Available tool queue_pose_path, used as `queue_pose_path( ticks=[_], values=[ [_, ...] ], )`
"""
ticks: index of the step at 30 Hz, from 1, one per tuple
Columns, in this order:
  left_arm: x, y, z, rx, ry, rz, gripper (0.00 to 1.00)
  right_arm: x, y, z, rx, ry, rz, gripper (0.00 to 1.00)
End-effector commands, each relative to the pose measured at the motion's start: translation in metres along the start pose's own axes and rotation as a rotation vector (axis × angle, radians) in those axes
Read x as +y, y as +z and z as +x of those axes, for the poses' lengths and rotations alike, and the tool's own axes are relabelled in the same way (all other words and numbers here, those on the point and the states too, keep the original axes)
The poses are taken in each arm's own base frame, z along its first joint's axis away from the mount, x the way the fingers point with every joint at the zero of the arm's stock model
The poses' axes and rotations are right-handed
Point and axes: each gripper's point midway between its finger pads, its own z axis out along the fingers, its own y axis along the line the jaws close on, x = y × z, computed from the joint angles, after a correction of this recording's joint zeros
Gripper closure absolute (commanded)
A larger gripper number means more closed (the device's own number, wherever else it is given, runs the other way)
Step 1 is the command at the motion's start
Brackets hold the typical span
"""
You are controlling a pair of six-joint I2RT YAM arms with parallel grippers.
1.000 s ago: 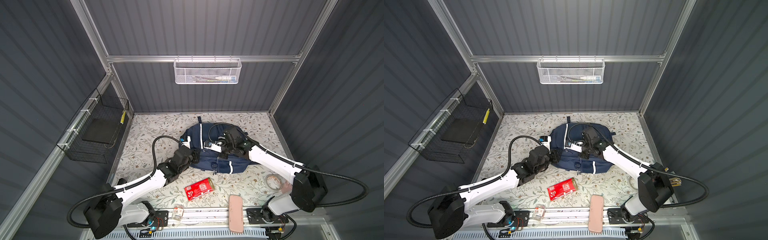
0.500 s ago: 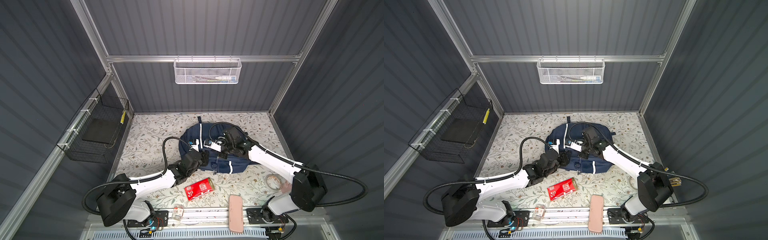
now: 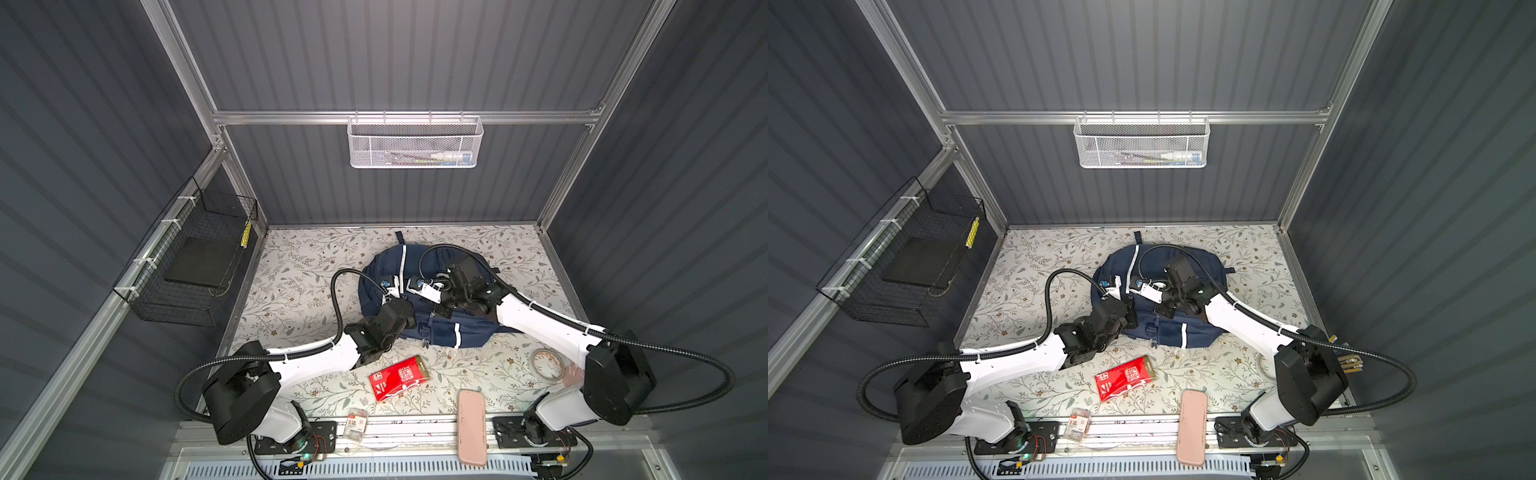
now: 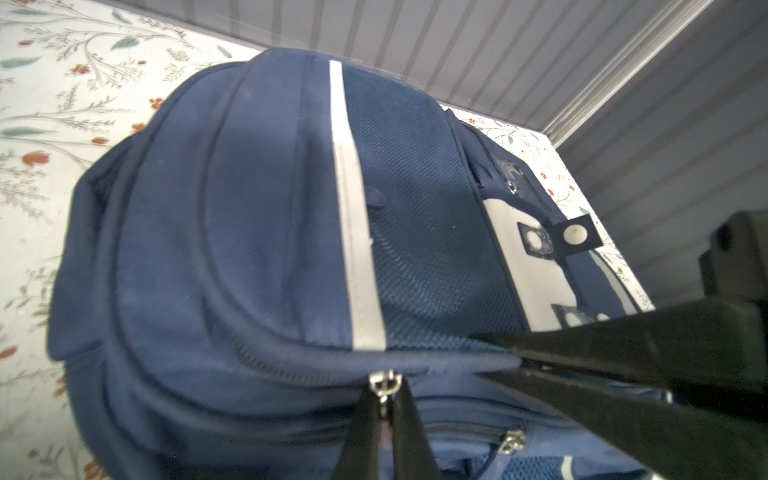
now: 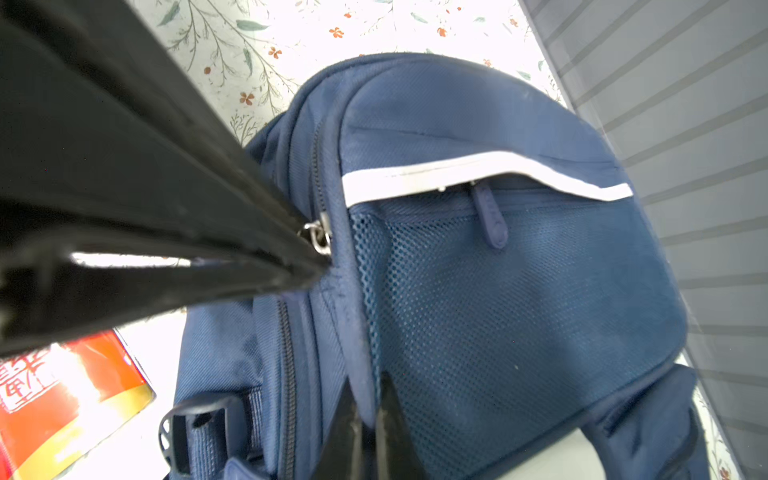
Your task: Pack the student bag
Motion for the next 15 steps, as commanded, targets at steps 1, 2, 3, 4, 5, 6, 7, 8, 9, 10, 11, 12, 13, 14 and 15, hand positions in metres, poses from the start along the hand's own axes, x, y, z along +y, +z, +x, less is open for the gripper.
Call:
queue_pose_path(
  ticks=[1, 2, 3, 4, 5, 6, 7, 8, 9, 10, 11, 12, 13, 14, 15],
  values=[
    [0.035, -0.009, -0.013, -0.037, 0.047, -0.155, 0.98, 0.004, -0.016, -0.022, -0.092, 0.0, -0.01, 1.0],
    [0.037, -0.01, -0.015, -0.033, 0.047, -0.165, 1.0, 0.002, -0.016, -0.021, -0.091, 0.002, -0.005, 1.0],
    [0.04, -0.01, -0.015, -0.025, 0.044, -0.171, 1.0, 0.002, -0.016, -0.02, -0.091, 0.004, -0.003, 1.0],
    [0.046, -0.009, -0.017, -0.014, 0.036, -0.178, 1.0, 0.001, -0.017, -0.02, -0.093, 0.004, 0.001, 1.0],
    [0.052, -0.008, -0.018, -0.004, 0.019, -0.177, 1.0, 0.001, -0.017, -0.02, -0.092, 0.006, 0.001, 1.0],
    [0.057, -0.006, -0.022, 0.006, -0.005, -0.156, 1.0, 0.002, -0.018, -0.019, -0.094, 0.005, 0.003, 1.0],
    [0.06, -0.005, -0.027, 0.007, -0.018, -0.119, 1.0, 0.002, -0.018, -0.019, -0.096, 0.003, 0.005, 1.0],
    [0.062, -0.005, -0.032, 0.002, -0.02, -0.106, 1.0, 0.002, -0.018, -0.018, -0.094, 0.001, 0.005, 1.0],
    [0.065, -0.007, -0.038, -0.002, -0.013, -0.111, 1.0, 0.003, -0.018, -0.016, -0.089, -0.004, 0.006, 1.0],
    [0.065, -0.009, -0.046, -0.007, 0.003, -0.112, 1.0, 0.003, -0.017, -0.013, -0.08, -0.004, 0.009, 1.0],
    [0.066, -0.011, -0.051, -0.01, 0.022, -0.115, 1.0, 0.003, -0.016, -0.009, -0.069, -0.001, 0.01, 1.0],
    [0.068, -0.012, -0.056, -0.011, 0.033, -0.122, 1.0, 0.003, -0.014, -0.004, -0.059, 0.006, 0.011, 1.0],
    [0.069, -0.012, -0.06, -0.003, 0.047, -0.115, 1.0, 0.002, -0.014, -0.001, -0.055, 0.015, 0.016, 1.0],
    [0.069, -0.012, -0.062, 0.003, 0.054, -0.104, 1.0, 0.002, -0.013, 0.002, -0.052, 0.028, 0.021, 1.0],
    [0.069, -0.011, -0.062, 0.012, 0.061, -0.086, 1.0, -0.001, -0.014, 0.005, -0.058, 0.041, 0.038, 1.0]
  ],
)
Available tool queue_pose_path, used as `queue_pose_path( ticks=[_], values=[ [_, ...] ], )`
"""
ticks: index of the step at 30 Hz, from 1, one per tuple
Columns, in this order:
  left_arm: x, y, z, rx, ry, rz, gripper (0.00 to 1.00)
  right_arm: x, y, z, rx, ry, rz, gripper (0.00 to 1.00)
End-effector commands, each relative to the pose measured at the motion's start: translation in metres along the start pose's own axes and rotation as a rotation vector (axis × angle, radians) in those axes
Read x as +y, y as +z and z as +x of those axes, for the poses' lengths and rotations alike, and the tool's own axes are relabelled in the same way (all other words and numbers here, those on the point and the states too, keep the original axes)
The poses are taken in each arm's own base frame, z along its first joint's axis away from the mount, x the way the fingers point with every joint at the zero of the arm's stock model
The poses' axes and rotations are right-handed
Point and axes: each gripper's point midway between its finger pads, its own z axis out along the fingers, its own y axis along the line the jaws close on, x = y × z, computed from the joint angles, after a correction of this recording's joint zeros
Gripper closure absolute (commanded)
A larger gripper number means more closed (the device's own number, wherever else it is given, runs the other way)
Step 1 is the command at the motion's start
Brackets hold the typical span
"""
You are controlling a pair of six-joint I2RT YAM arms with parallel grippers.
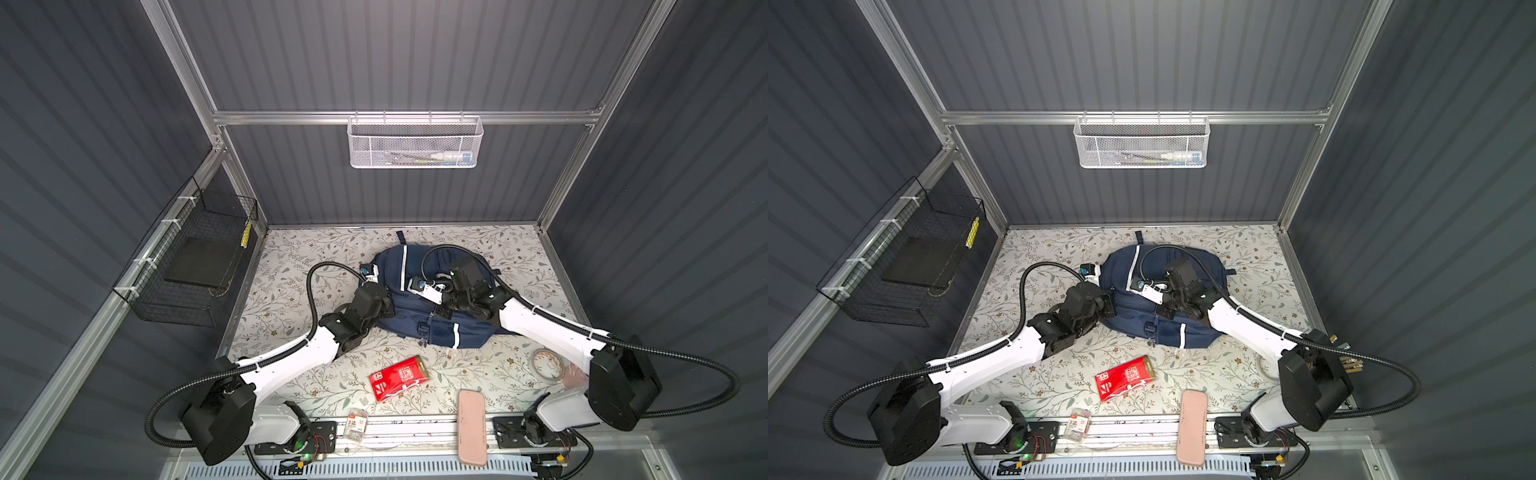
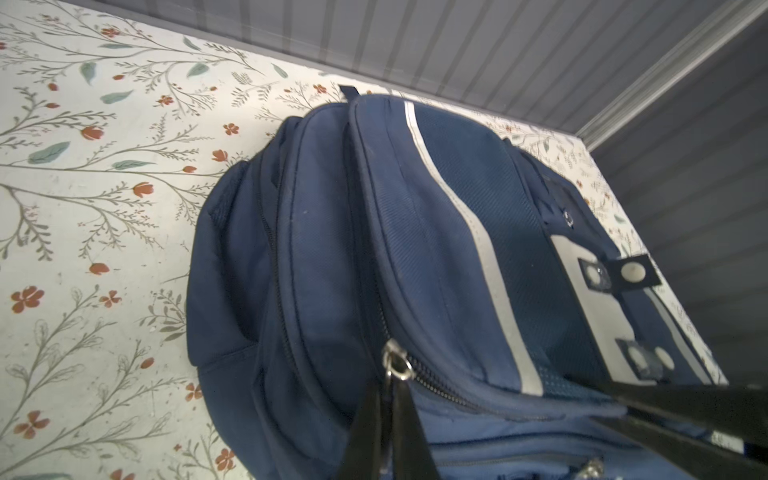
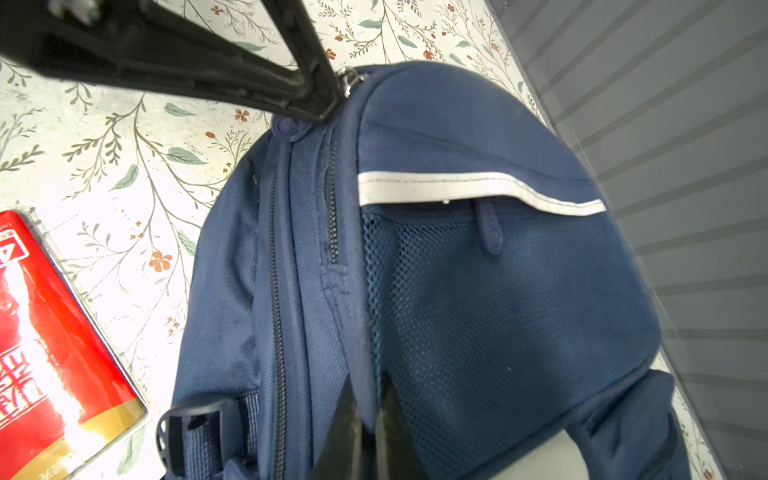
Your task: Pack the student bag
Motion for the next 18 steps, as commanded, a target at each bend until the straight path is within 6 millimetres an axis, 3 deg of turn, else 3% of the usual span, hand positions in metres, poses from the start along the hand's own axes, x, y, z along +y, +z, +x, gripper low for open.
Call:
queue_pose_path(
  ticks=[1, 4, 8, 9, 11, 15, 18],
  values=[
    [0.016, -0.006, -0.024, -0.033, 0.061, -0.037, 1.0, 0.0, -0.009, 0.006, -0.022, 0.044, 0.022, 1.0],
    [0.001, -0.009, -0.016, 0.007, 0.072, 0.059, 1.0, -0.019, -0.006, 0.017, 0.013, 0.059, 0.141, 0.98],
    [-0.028, -0.014, 0.012, 0.053, 0.11, 0.132, 1.0, -0.054, -0.005, 0.026, 0.066, 0.074, 0.288, 0.98],
    [-0.044, -0.018, 0.019, 0.054, 0.135, 0.163, 1.0, -0.062, -0.008, 0.027, 0.068, 0.074, 0.327, 0.95],
    [-0.077, -0.027, 0.032, 0.063, 0.16, 0.231, 1.0, -0.065, -0.014, 0.029, 0.067, 0.077, 0.344, 0.79],
    [-0.104, -0.024, 0.049, 0.107, 0.035, 0.361, 1.0, -0.023, -0.035, 0.011, -0.077, 0.056, 0.235, 0.48],
    [-0.099, -0.019, 0.05, 0.112, 0.029, 0.32, 1.0, 0.012, -0.04, 0.006, -0.158, -0.045, 0.214, 0.38]
  ],
)
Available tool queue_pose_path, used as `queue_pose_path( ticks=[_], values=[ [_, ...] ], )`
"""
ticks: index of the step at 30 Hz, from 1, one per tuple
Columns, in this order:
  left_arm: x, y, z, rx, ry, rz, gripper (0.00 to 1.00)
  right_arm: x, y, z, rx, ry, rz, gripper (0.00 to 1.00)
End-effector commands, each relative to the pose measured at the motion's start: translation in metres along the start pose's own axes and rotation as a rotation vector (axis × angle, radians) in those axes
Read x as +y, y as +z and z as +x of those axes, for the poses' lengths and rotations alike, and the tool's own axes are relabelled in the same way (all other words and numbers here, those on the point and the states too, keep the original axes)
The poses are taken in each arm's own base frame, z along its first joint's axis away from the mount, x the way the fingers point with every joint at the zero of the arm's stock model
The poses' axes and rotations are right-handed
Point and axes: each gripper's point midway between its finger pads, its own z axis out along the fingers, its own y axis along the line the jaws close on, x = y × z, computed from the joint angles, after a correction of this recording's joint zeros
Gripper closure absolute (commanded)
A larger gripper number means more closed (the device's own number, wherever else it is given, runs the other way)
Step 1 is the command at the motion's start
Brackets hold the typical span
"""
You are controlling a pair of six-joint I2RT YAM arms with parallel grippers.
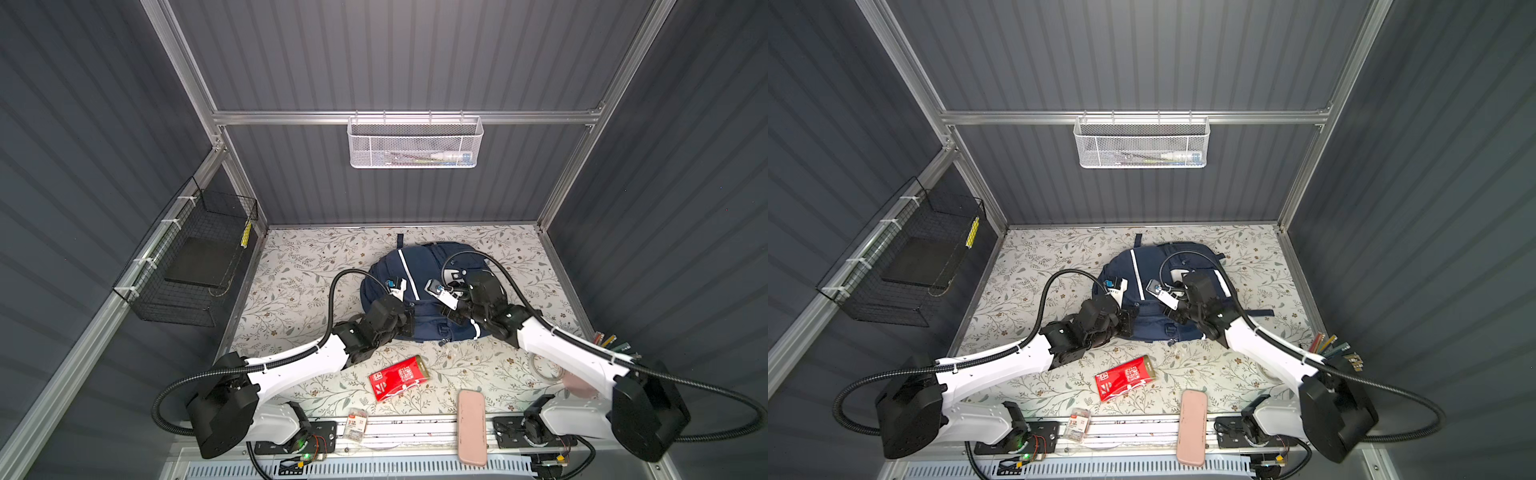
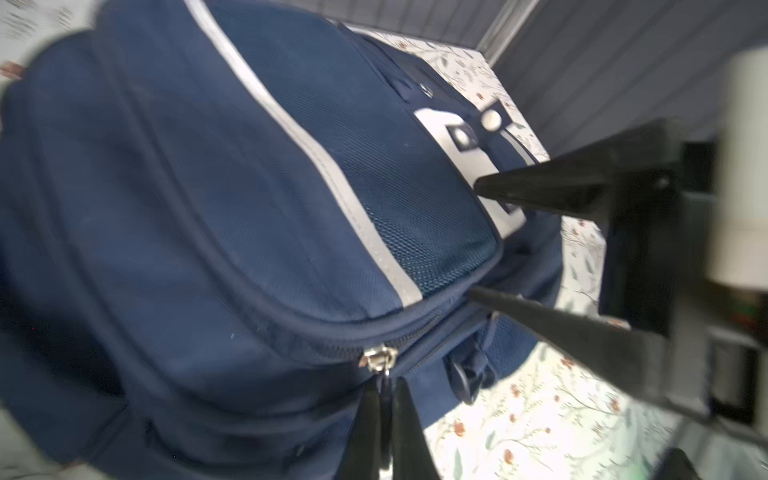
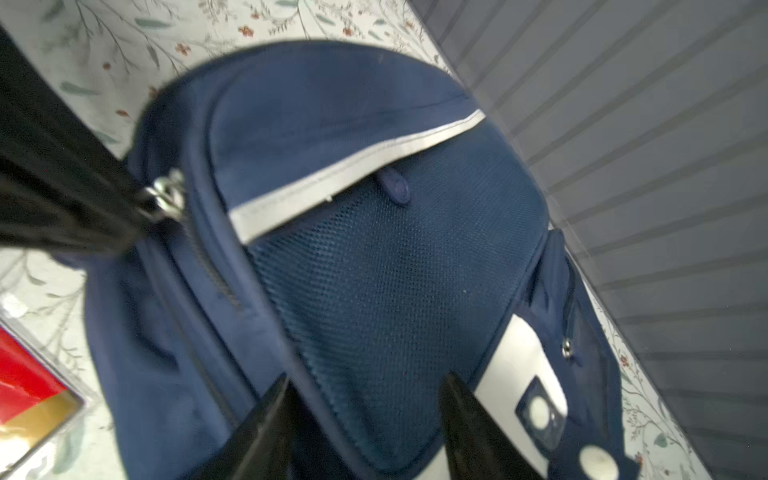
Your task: Pack the student bag
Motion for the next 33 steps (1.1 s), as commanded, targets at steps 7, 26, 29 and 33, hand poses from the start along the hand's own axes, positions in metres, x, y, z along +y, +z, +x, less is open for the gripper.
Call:
queue_pose_path(
  ticks=[7, 26, 29, 33],
  values=[
    [-0.006, -0.008, -0.014, -0.027, -0.007, -0.006, 1.0, 0.009, 0.021, -0.038, -0.121, -0.101, 0.071, 0.39],
    [0.158, -0.014, -0.097, -0.111, -0.134, -0.299, 1.0, 0.051, 0.005, -0.006, -0.087, -0.15, -0.214, 1.0],
    [0.161, -0.007, -0.108, -0.122, -0.089, -0.296, 1.0, 0.041, 0.009, -0.001, -0.101, -0.151, -0.164, 1.0],
    [0.144, -0.01, -0.094, -0.084, -0.111, -0.198, 1.0, 0.008, 0.011, 0.019, -0.024, -0.127, -0.09, 0.93]
  ],
)
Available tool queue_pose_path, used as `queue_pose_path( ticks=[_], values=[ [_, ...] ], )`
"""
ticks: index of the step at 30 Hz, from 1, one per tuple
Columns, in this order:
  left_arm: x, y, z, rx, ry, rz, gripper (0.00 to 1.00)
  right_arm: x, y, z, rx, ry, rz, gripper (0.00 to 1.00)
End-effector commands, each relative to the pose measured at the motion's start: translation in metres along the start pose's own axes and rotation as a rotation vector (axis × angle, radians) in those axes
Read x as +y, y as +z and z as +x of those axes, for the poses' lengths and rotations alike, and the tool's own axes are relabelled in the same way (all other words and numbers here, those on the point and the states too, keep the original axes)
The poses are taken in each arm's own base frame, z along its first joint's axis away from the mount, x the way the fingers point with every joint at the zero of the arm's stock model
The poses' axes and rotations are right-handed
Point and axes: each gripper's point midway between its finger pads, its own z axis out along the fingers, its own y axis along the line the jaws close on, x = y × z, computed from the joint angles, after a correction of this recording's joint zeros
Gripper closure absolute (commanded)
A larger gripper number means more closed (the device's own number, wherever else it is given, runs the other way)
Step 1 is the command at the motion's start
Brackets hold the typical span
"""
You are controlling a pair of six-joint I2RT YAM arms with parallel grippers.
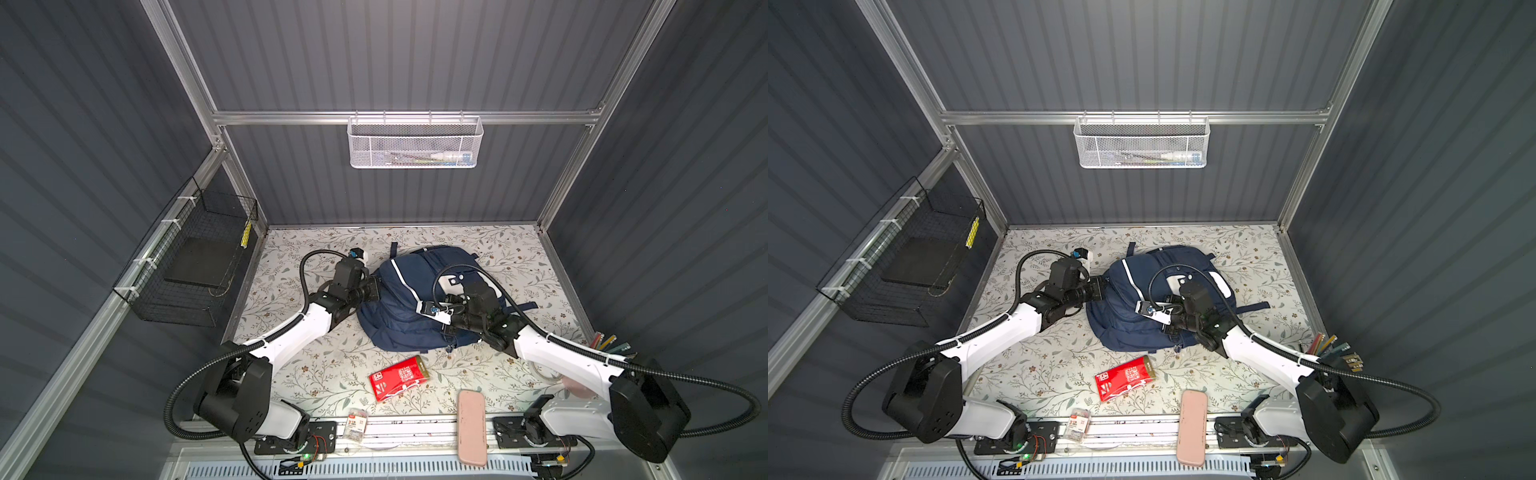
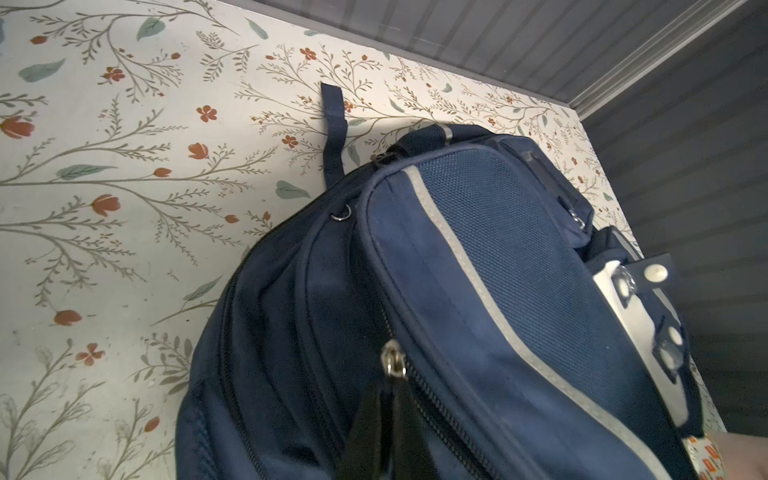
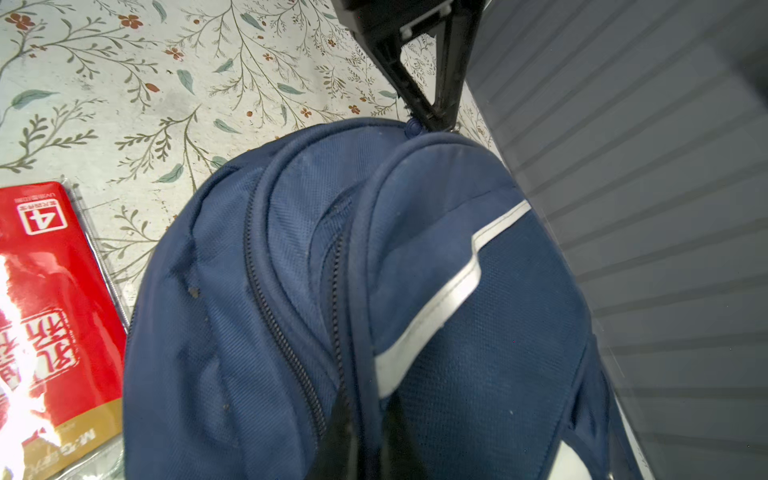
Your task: Pack the student bag
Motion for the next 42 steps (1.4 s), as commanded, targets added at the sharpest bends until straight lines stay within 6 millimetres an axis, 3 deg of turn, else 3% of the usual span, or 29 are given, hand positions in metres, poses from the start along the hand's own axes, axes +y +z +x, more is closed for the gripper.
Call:
queue_pose_path(
  ticks=[1, 3, 6, 9, 13, 16, 17, 19, 23, 26, 27, 29, 31, 33, 38, 42],
  values=[
    [0.011, -0.016, -0.016, -0.07, 0.011, -0.033, 1.0, -0.03, -0.011, 0.039, 0.124, 0.055, 0.089, 0.82],
    [0.003, -0.023, -0.001, -0.053, 0.03, -0.036, 1.0, -0.055, -0.017, 0.048, 0.161, 0.074, 0.196, 0.61],
    [-0.013, -0.027, 0.026, -0.009, 0.06, -0.053, 1.0, -0.074, -0.029, 0.048, 0.21, 0.12, 0.278, 0.51],
    [-0.024, -0.022, 0.049, 0.024, -0.034, 0.026, 1.0, -0.059, -0.039, 0.023, 0.135, 0.179, 0.231, 0.42],
    [-0.038, -0.023, 0.054, 0.025, -0.05, 0.054, 1.0, -0.025, -0.045, -0.006, 0.096, 0.248, 0.16, 0.37],
    [-0.05, -0.028, 0.049, 0.025, -0.026, 0.051, 1.0, -0.015, -0.035, -0.029, 0.073, 0.217, 0.172, 0.34],
    [-0.052, -0.029, 0.048, 0.026, -0.027, 0.053, 1.0, -0.013, -0.024, -0.028, 0.095, 0.219, 0.166, 0.34],
    [-0.056, -0.032, 0.045, 0.021, -0.038, 0.065, 1.0, -0.02, -0.009, -0.035, 0.098, 0.235, 0.185, 0.34],
    [-0.056, -0.038, 0.046, 0.025, -0.053, 0.061, 1.0, -0.028, 0.02, -0.049, 0.077, 0.217, 0.188, 0.38],
    [-0.052, -0.04, 0.048, 0.032, -0.056, 0.046, 1.0, -0.027, 0.039, -0.048, 0.123, 0.178, 0.175, 0.43],
    [-0.05, -0.04, 0.05, 0.037, -0.055, 0.035, 1.0, -0.027, 0.043, -0.045, 0.144, 0.169, 0.178, 0.46],
    [-0.045, -0.04, 0.05, 0.034, -0.041, 0.011, 1.0, -0.023, 0.046, -0.038, 0.184, 0.151, 0.164, 0.63],
    [-0.033, -0.04, 0.049, 0.024, -0.012, -0.054, 1.0, -0.02, 0.042, -0.032, 0.204, 0.132, 0.158, 0.9],
    [-0.019, -0.037, 0.043, 0.016, -0.009, -0.085, 1.0, -0.008, 0.034, -0.027, 0.197, 0.099, 0.113, 0.99],
    [0.019, -0.033, 0.003, -0.026, -0.095, -0.101, 1.0, 0.025, 0.007, -0.025, 0.098, 0.08, -0.078, 1.0],
    [0.06, -0.032, -0.034, -0.08, -0.086, -0.187, 1.0, 0.028, -0.011, -0.012, 0.087, 0.06, -0.097, 1.0]
  ],
)
